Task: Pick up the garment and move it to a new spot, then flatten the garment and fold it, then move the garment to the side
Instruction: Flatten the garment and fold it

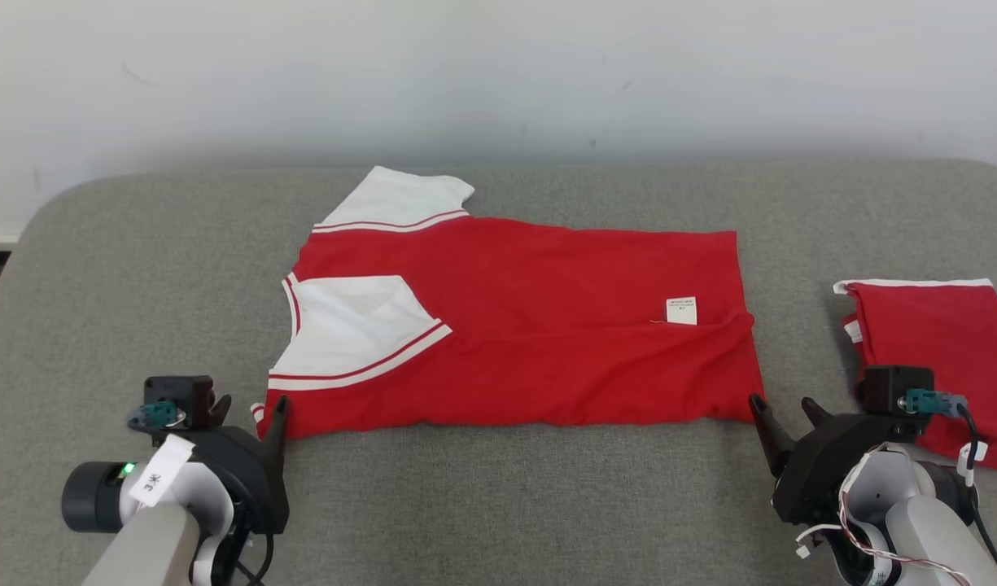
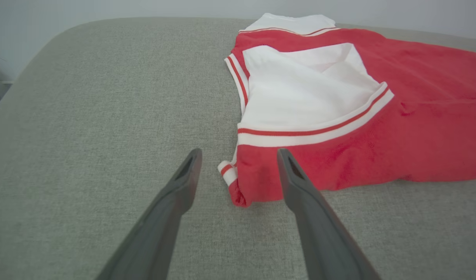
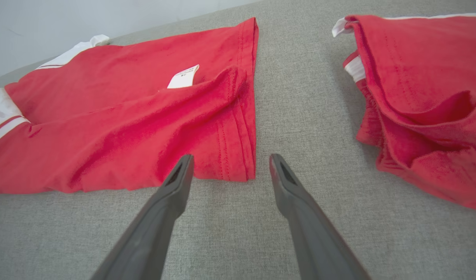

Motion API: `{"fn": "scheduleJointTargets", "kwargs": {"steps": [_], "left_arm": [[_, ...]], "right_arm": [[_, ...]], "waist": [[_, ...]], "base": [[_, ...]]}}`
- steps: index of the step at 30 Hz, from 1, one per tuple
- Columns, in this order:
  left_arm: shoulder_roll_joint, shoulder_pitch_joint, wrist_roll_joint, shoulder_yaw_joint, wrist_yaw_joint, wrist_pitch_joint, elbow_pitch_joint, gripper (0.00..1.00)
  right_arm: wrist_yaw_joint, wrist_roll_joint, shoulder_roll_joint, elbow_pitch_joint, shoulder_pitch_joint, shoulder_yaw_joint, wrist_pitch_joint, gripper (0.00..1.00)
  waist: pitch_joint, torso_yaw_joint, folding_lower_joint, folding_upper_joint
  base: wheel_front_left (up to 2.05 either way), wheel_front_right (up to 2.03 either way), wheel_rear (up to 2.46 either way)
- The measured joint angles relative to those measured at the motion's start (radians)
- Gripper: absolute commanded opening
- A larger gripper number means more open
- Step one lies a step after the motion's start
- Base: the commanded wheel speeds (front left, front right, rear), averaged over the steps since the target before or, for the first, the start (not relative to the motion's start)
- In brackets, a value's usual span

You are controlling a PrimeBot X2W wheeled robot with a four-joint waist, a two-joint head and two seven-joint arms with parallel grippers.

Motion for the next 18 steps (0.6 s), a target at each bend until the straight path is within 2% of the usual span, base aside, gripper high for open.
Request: {"fn": "scheduleJointTargets", "kwargs": {"steps": [18], "left_arm": [[-0.027, -0.050, 0.021, -0.024, -0.009, 0.030, 0.021, 1.00]], "right_arm": [[0.000, -0.016, -0.012, 0.036, -0.105, 0.021, 0.006, 1.00]], "waist": [[0.109, 0.017, 0.0001, 0.0001]], "base": [[0.00, 0.00, 0.00]]}}
